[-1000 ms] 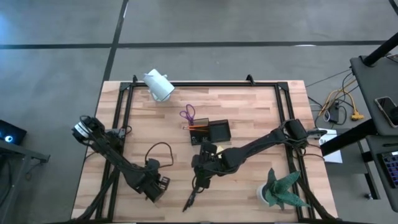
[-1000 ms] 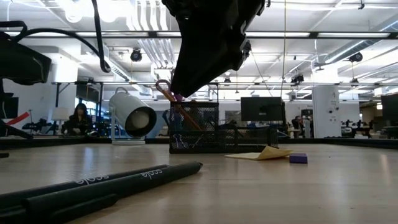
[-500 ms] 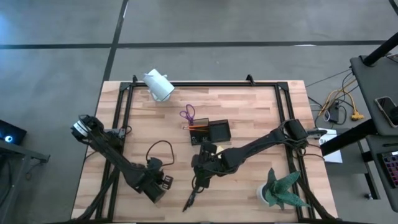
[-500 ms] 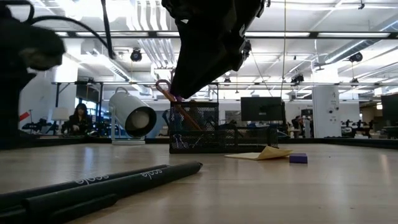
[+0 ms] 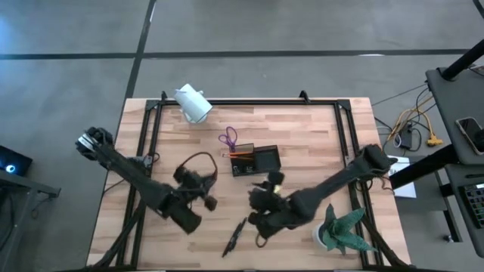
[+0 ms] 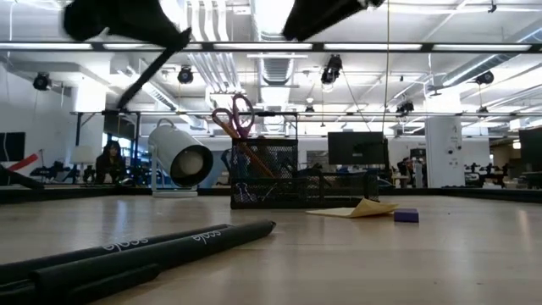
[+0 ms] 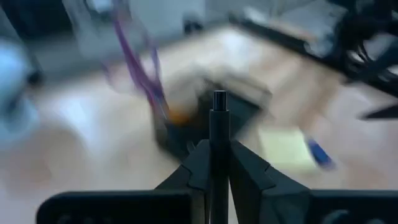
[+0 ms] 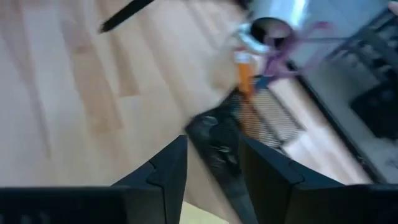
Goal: Pick and place office supplies into organizer
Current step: Put the top black pen into the black desk organizer
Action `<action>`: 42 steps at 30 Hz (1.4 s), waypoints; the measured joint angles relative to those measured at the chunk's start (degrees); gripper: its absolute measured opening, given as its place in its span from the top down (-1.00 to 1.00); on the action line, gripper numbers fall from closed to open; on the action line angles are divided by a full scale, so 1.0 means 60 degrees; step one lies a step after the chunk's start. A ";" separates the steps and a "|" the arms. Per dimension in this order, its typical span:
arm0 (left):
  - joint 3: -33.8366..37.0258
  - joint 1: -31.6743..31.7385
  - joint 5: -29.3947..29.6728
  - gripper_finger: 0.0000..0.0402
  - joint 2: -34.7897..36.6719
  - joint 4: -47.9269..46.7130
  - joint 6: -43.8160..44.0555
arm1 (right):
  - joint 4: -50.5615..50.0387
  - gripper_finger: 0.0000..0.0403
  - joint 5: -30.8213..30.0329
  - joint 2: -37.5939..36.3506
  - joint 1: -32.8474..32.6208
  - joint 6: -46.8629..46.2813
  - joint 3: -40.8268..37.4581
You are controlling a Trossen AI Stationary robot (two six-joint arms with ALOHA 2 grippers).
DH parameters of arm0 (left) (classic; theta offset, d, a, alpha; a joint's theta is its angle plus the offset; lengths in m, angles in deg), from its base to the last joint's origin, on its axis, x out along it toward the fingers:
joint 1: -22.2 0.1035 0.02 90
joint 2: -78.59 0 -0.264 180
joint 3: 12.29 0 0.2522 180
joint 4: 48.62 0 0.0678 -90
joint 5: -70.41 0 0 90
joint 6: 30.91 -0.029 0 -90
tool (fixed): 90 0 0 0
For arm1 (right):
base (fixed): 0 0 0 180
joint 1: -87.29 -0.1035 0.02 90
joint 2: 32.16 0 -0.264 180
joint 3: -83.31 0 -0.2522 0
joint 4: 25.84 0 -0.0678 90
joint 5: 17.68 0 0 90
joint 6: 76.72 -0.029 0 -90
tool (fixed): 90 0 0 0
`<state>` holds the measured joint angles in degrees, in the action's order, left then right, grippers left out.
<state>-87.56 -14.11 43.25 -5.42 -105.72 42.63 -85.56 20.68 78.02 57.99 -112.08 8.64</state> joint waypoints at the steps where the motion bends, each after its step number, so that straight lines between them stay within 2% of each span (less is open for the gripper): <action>1: 0.0007 0.0272 0.0376 0.91 0.0185 0.0228 -0.1004 | -0.0341 0.32 -0.0139 -0.0155 -0.0047 -0.0298 0.0000; 4: 0.0175 0.1371 0.0698 0.91 0.0711 0.1755 -0.4305 | -0.1430 0.32 -0.0136 -0.0536 -0.0031 -0.1622 0.0004; 6: 0.0477 0.2195 0.0311 0.91 0.1032 0.3759 -0.6893 | -0.2155 0.32 -0.0131 -0.0665 0.0012 -0.2565 0.0004; 9: 0.1123 0.3448 -0.1358 0.91 0.1241 0.7854 -1.0599 | -0.2838 0.32 -0.0105 -0.0786 0.0025 -0.3493 0.0004; 12: 0.1766 0.4448 -0.2812 0.91 0.1189 1.1327 -1.2732 | -0.2944 0.32 -0.0087 -0.0804 0.0005 -0.3873 0.0004; 14: 0.1969 0.5032 -0.3420 0.91 0.1087 1.2275 -1.3034 | -0.3054 0.32 -0.0022 -0.0804 0.0008 -0.4063 0.0000; 19: 0.2441 0.5760 -0.5018 0.91 0.0627 1.2439 -1.2616 | -0.3332 0.32 0.0090 -0.0804 0.0052 -0.4528 0.0000; 22: 0.2751 0.5883 -0.5629 0.91 0.0018 1.3880 -1.2587 | -0.3645 0.32 0.0117 -0.0804 0.0081 -0.4880 0.0000; 31: 0.2995 0.5882 -0.5790 0.91 -0.1525 1.5486 -1.3111 | -0.4104 0.32 0.0339 -0.0804 0.0133 -0.5122 -0.0020; 36: 0.3109 0.5925 -0.5407 0.90 -0.2088 1.5659 -1.3176 | -0.4105 0.32 0.0416 -0.0804 0.0147 -0.5118 -0.0103; 42: 0.3339 0.6070 -0.5394 0.85 -0.2657 1.5880 -1.3138 | -0.4091 0.32 0.0446 -0.0801 0.0146 -0.5144 -0.0190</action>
<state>-67.52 22.31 10.89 -21.36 -10.44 -36.20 -110.11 23.36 73.22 58.86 -142.94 7.49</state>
